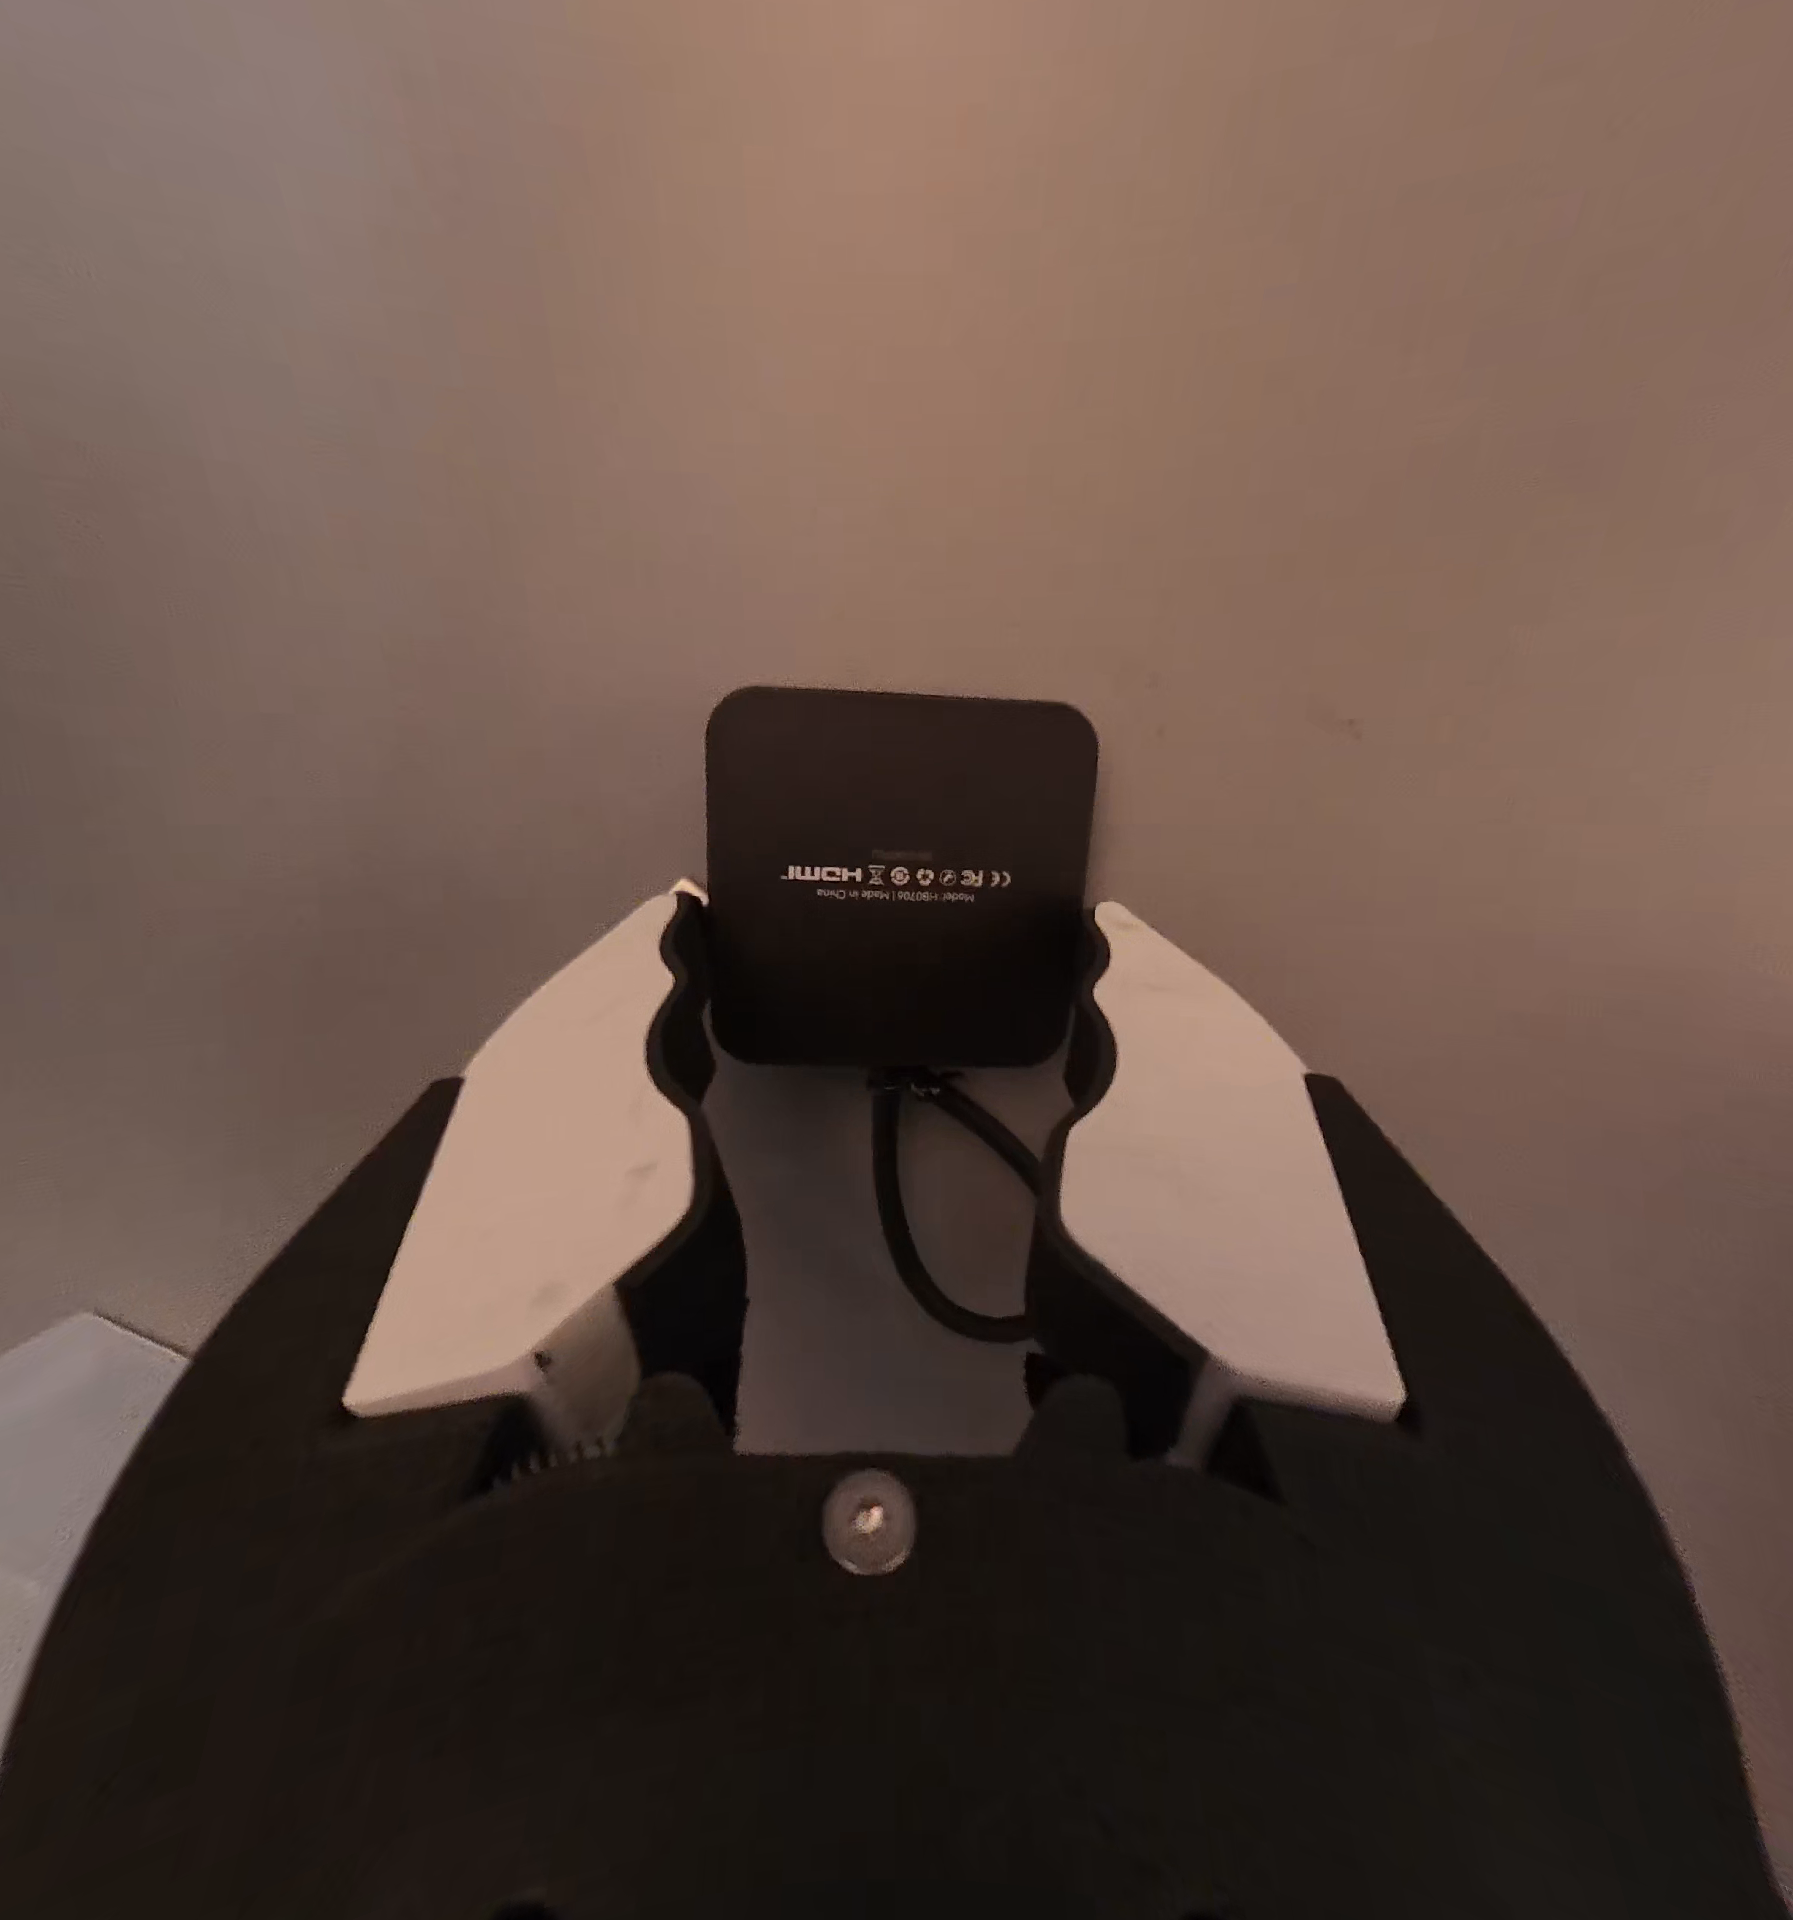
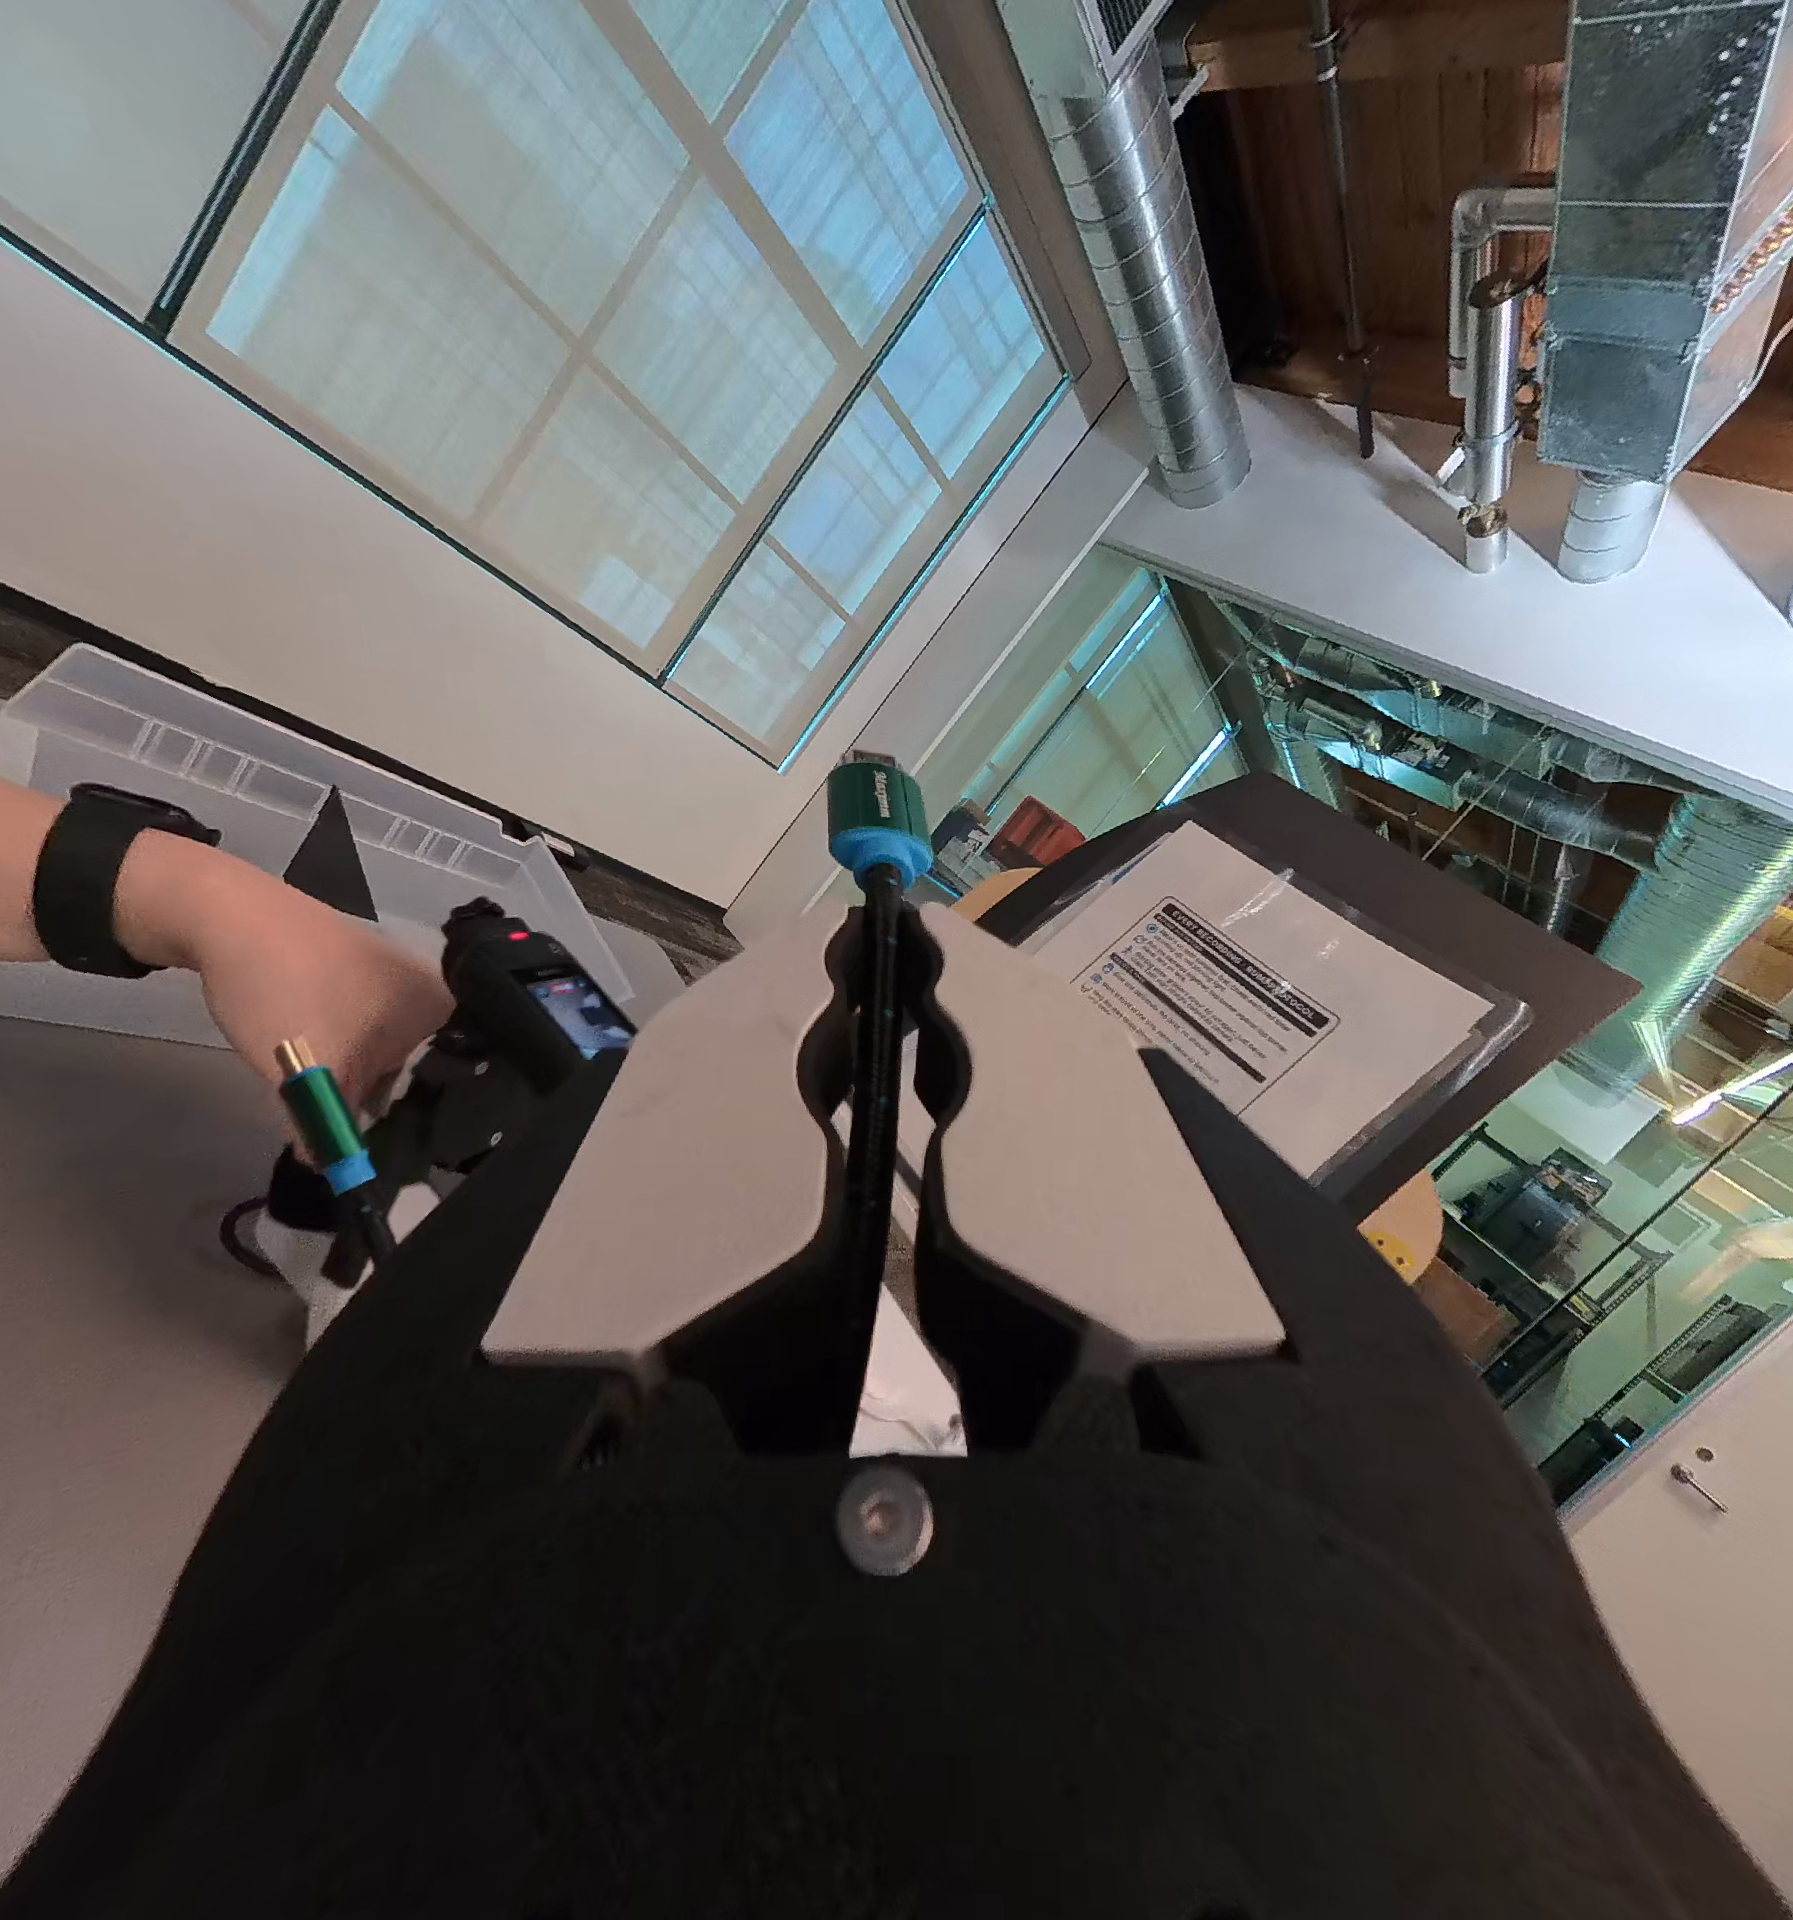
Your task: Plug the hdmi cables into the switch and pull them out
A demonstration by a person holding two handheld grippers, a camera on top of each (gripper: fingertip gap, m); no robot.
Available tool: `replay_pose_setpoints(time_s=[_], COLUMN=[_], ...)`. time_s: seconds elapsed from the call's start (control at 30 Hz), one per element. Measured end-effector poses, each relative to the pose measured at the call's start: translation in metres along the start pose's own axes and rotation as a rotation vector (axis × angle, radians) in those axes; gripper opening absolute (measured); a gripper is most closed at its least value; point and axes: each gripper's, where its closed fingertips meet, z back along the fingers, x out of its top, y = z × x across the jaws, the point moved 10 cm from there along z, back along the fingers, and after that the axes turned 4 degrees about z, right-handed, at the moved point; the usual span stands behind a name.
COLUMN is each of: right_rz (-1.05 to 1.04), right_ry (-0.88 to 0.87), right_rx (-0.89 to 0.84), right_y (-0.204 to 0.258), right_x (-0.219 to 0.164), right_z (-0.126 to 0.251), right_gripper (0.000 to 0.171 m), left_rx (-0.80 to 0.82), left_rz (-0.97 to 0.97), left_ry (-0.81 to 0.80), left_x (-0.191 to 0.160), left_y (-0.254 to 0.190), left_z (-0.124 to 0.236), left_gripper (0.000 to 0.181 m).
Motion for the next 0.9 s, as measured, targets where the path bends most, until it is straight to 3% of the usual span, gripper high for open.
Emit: replay_pose_setpoints(time_s=[0.13,0.23,0.47,0.9], right_rz=[0.059,0.16,0.298,0.347], right_ry=[0.047,0.135,0.348,0.481], right_rx=[0.042,0.091,0.187,0.154], right_y=[0.003,0.01,0.032,0.048], right_x=[-0.001,-0.001,-0.009,-0.012], right_z=[-0.002,-0.006,-0.024,-0.039], right_gripper=[0.007,0.007,0.007,0.007], left_rx=[-0.059,-0.188,-0.43,-0.439], left_rz=[0.131,0.24,0.31,0.29], left_ry=[-0.162,-0.371,-0.766,-0.918], left_x=[0.007,0.01,0.006,0.012], left_y=[0.01,0.015,0.015,-0.007], left_z=[0.019,0.05,0.115,0.144], left_gripper=[0.068,0.068,0.068,0.068])
